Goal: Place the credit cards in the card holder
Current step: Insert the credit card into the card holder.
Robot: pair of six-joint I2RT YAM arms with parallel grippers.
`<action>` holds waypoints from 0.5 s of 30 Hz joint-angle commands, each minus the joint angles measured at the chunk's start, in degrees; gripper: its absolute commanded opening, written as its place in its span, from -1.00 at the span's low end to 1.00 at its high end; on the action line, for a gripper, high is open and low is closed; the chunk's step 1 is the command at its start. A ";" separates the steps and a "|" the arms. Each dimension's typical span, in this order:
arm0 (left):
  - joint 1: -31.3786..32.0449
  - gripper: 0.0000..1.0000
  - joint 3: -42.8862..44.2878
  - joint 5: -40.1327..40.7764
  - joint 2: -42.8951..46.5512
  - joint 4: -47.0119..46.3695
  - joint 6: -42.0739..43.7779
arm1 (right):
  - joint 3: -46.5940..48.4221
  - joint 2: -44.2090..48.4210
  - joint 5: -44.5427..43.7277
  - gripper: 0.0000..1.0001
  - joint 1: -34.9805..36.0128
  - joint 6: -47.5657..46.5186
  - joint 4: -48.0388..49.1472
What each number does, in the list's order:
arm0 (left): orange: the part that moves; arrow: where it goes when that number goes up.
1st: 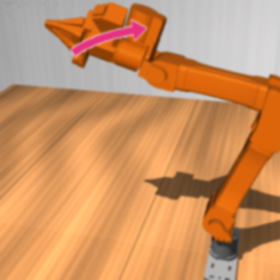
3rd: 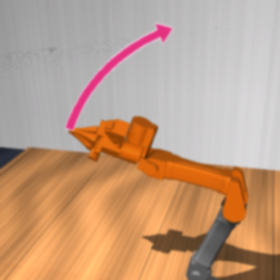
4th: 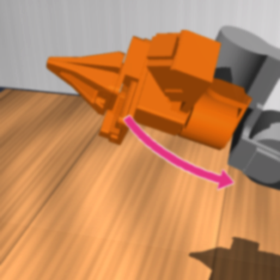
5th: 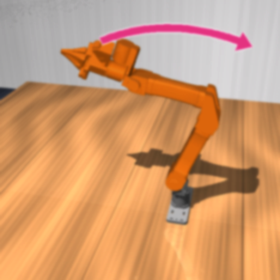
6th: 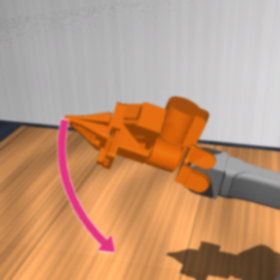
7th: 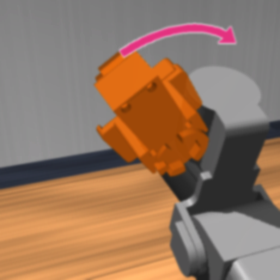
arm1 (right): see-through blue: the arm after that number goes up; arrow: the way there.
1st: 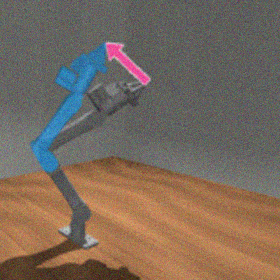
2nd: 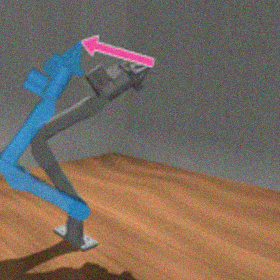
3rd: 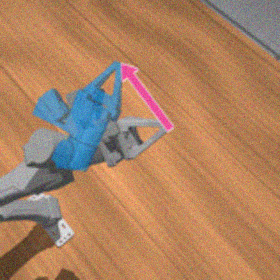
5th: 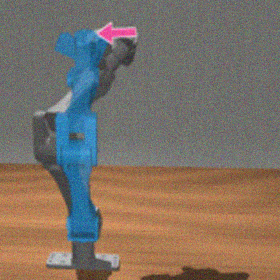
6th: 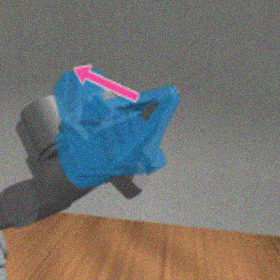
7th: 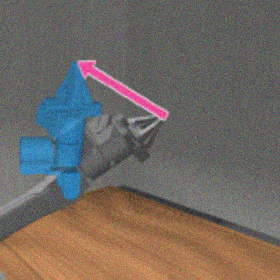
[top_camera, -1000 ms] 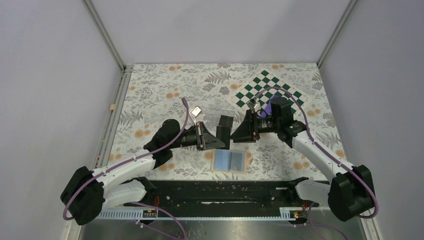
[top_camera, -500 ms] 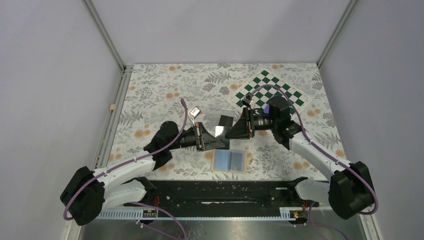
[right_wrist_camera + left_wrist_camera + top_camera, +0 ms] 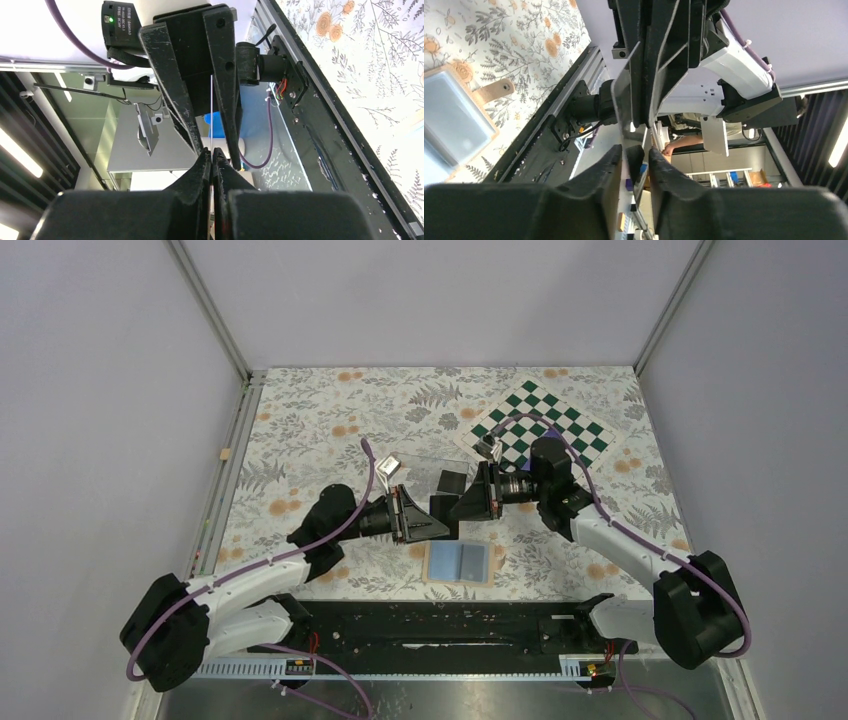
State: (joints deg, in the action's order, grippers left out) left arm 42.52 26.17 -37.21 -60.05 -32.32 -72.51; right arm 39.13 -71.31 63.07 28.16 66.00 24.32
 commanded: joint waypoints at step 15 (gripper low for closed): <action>-2.55 -0.10 7.45 15.95 -7.57 40.85 18.75 | -5.84 -4.42 -20.39 -1.00 -4.49 -26.50 -19.61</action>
State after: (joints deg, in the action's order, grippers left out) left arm 40.10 30.85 -23.11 -62.50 3.38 -57.93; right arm 35.68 -71.85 47.40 25.02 43.00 2.15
